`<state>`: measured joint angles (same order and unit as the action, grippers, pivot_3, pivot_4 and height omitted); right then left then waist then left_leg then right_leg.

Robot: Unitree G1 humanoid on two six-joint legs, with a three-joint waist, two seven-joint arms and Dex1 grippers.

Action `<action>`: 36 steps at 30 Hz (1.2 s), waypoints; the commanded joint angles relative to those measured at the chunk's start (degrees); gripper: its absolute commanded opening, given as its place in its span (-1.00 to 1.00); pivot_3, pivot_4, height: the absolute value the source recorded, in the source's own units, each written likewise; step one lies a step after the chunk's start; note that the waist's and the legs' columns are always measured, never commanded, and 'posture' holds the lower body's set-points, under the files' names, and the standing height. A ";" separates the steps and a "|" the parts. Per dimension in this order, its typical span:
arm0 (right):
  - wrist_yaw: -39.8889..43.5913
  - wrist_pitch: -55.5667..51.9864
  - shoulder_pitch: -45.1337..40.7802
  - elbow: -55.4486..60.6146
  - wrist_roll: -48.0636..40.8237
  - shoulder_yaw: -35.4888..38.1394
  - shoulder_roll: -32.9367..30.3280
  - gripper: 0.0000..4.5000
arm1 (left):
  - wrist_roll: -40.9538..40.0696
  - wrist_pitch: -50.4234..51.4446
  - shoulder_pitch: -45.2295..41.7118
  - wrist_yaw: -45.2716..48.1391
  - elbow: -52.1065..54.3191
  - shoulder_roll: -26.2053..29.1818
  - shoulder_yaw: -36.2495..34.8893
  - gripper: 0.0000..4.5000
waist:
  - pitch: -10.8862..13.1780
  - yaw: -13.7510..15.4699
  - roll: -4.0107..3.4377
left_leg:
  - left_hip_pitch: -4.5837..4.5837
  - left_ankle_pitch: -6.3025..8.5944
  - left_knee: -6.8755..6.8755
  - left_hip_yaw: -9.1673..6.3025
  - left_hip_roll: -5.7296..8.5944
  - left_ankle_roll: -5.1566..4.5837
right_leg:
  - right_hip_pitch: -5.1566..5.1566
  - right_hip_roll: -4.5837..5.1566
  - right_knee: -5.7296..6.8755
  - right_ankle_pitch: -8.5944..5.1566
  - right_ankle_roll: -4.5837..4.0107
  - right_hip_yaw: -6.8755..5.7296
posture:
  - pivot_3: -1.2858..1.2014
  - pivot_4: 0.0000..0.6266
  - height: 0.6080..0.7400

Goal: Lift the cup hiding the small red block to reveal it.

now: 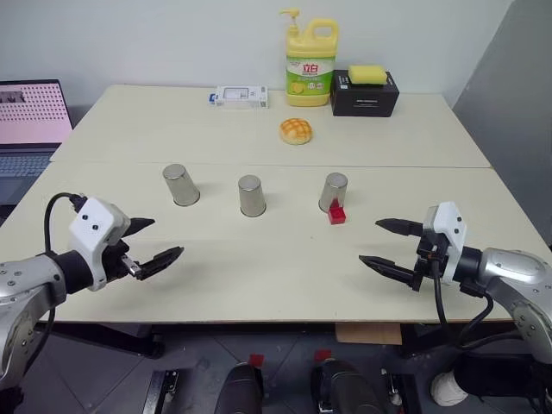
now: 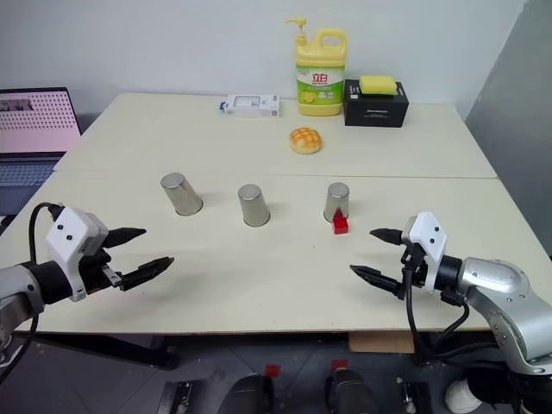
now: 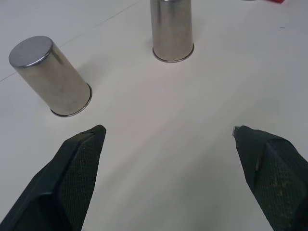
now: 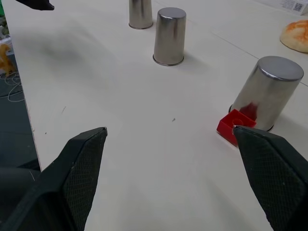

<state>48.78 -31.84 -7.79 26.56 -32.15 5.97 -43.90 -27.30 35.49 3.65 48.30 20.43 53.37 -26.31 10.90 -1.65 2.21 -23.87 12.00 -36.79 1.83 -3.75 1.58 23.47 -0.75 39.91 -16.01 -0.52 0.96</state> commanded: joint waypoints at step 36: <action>0.91 0.08 3.12 4.05 -1.26 3.87 -3.46 0.97 | 1.35 -2.61 -5.04 2.34 -1.87 0.85 5.98 1.00 | 0.00 0.02 0.00 | 0.00 0.00 -0.01 0.01 0.01 0.00 | 0.00 0.00 0.00 0.00 0.01 0.01 | 0.03 -0.52 1.00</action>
<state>49.58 -32.04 -3.87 28.72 -32.74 8.33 -46.78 -26.32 34.27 -0.66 50.37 17.77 53.38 -19.60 10.90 -1.63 2.22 -23.87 12.00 -36.79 1.83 -3.74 1.58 23.47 -0.75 39.91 -16.01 -0.51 0.97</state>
